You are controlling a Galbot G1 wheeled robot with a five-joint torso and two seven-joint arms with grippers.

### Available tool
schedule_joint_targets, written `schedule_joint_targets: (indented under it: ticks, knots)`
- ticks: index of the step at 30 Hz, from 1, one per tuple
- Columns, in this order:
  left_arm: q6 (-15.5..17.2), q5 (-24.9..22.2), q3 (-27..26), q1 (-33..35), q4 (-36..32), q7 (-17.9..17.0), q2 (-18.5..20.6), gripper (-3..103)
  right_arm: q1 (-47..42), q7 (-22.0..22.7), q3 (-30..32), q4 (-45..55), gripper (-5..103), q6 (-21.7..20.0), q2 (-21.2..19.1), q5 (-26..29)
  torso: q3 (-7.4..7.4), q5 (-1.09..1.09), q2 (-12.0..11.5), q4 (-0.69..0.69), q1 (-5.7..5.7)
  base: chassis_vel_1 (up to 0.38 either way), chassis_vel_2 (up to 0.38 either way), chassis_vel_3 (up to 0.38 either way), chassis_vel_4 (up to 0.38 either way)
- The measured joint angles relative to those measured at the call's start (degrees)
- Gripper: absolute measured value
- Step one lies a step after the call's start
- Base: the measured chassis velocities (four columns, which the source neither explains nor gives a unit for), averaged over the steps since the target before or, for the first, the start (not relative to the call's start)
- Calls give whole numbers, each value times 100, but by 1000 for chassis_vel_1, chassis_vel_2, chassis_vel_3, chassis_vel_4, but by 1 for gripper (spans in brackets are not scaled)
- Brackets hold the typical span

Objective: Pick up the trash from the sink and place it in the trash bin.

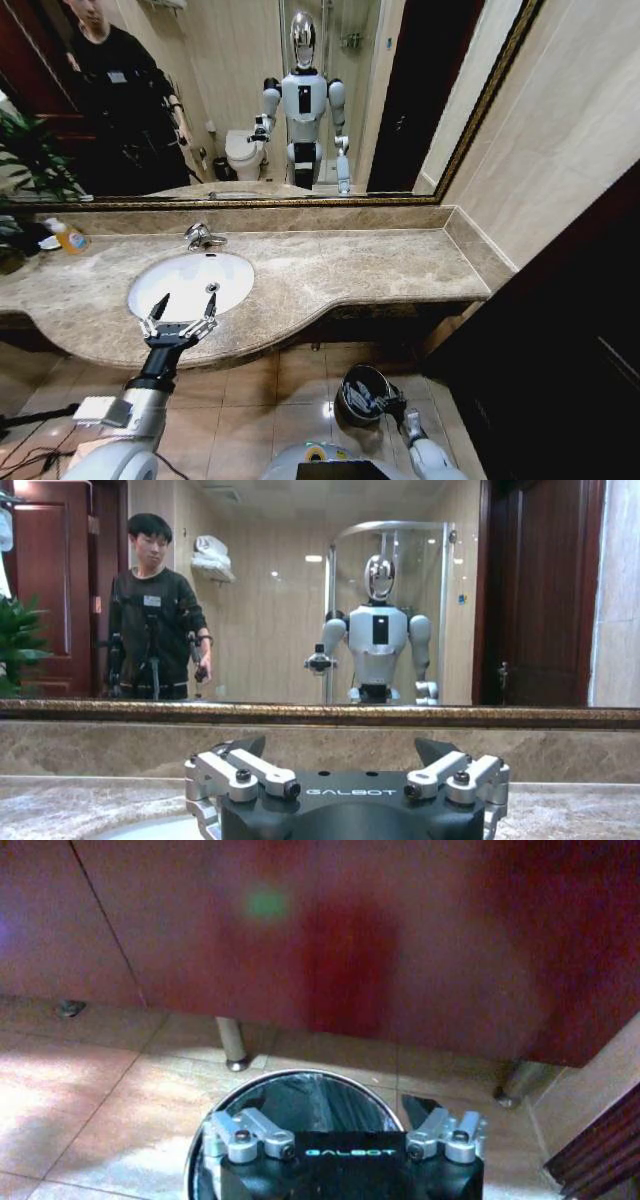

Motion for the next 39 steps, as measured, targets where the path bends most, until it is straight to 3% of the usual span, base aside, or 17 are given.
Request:
schedule_joint_targets:
  ticks: [2, 5, 23, 27, 29, 30, 32, 34, 35, 38, 39]
  knots:
    - [0, 0, 0, 0, 0, 0, 0, 100, -15, 2, -1, 23, 87, -3, 15, -6, 0, 1, 0, 0, 0, 0, 0, 0, 0]
    - [0, 0, 0, 0, 0, 0, 0, 100, -48, 6, -2, 82, 99, -9, 45, -32, 0, 0, 0, 0, 0, 0, 0, 0, 0]
    - [0, 0, 0, 0, 0, 0, 0, 100, -265, 163, 18, 474, 100, -130, -1, -71, 0, 1, 0, 0, 0, 0, 0, 0, 0]
    - [0, 0, 0, 0, 0, 0, 0, 100, -435, 228, 70, 937, 100, -347, -63, 170, 0, 1, 0, 0, 0, 0, 0, 0, 0]
    - [0, 0, 0, 0, 0, 0, 0, 100, -953, 634, 481, 2823, 100, -1152, -206, 588, 0, 0, 0, 1, 0, 0, 0, 0, 0]
    - [0, 0, 0, 0, 0, 0, 0, 100, -1065, 656, 642, 3284, 100, -1352, -152, 664, 0, -2, 0, 0, 0, 0, 0, 0, 0]
    - [0, 0, 0, -1, 0, 0, 0, 100, -1124, 668, 733, 3573, 100, -1490, -112, 717, 0, -1, 0, -1, 0, 0, 0, 0, 0]
    - [0, 0, 0, 0, 0, 0, 0, 100, -1372, 929, 959, 4764, 100, -1938, -101, 994, 0, -3, 0, 1, 0, 0, 0, 0, 0]
    - [0, 0, 0, 0, 0, 0, 0, 100, -1372, 929, 959, 4764, 100, -1938, -101, 994, 0, -3, 0, 1, 0, 0, 0, 0, 0]
    - [0, 0, 0, 0, 0, 0, 0, 100, -1593, 1209, 1216, 6274, 100, -2347, -58, 1215, 0, -1, 0, 0, 0, 0, 0, 0, 0]
    - [0, 0, 0, 0, 0, 0, 0, 100, -1593, 1209, 1216, 6274, 100, -2347, -58, 1215, 0, -1, 0, 0, 0, 0, 0, 0, 0]
